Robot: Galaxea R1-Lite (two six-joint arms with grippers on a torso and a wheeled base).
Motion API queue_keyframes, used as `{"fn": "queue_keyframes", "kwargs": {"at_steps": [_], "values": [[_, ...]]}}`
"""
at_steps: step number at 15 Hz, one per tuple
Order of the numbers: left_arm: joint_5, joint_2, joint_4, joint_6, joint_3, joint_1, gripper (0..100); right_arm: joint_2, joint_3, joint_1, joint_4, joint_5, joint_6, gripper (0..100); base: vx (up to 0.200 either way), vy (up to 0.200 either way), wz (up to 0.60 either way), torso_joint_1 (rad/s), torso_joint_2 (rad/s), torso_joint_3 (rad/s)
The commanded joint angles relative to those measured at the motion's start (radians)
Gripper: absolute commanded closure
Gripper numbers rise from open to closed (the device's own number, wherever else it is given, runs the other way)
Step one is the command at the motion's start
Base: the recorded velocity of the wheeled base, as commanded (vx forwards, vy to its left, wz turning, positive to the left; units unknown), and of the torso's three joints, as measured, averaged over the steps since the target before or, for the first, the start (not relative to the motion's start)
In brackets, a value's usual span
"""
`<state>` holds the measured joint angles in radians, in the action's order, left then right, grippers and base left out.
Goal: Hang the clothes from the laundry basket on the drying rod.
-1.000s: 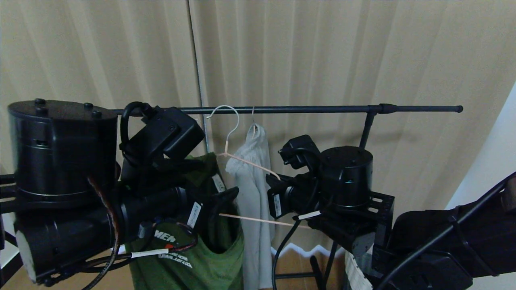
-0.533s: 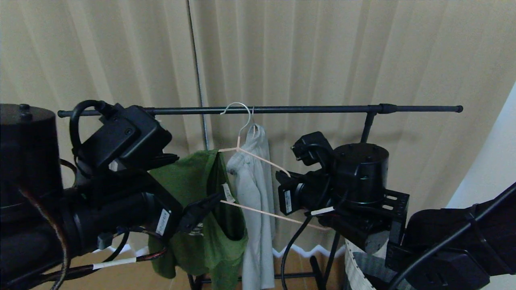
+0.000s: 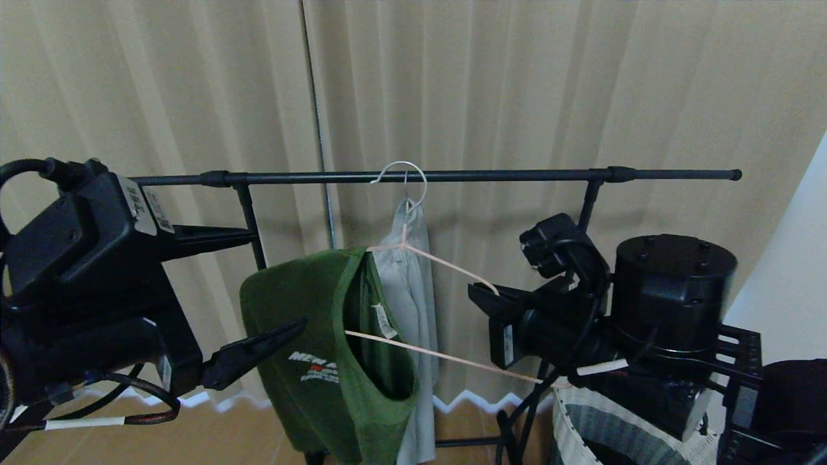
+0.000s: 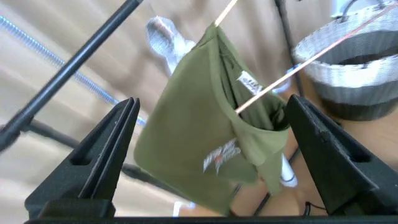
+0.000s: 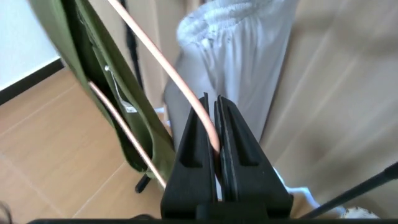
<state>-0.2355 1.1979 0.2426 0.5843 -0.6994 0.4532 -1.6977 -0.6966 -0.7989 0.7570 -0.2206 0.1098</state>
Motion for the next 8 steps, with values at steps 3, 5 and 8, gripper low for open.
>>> {"fn": "queue_keyframes", "kwargs": {"at_steps": [3, 5, 8], "values": [[-0.057, 0.072, 0.001, 0.094, -0.02, -0.007, 0, 0.101, 0.112, -0.002, 0.079, 0.069, -0.016, 100, 0.0, 0.0, 0.0, 0.0, 0.0, 0.0], [-0.1, 0.106, 0.001, 0.149, -0.034, -0.007, 0, 0.104, 0.155, -0.002, 0.14, 0.11, -0.039, 100, 0.0, 0.0, 0.0, 0.0, 0.0, 0.0], [-0.102, 0.143, 0.001, 0.183, -0.061, -0.005, 0, 0.104, 0.177, -0.002, 0.177, 0.136, -0.07, 100, 0.0, 0.0, 0.0, 0.0, 0.0, 0.0]]}}
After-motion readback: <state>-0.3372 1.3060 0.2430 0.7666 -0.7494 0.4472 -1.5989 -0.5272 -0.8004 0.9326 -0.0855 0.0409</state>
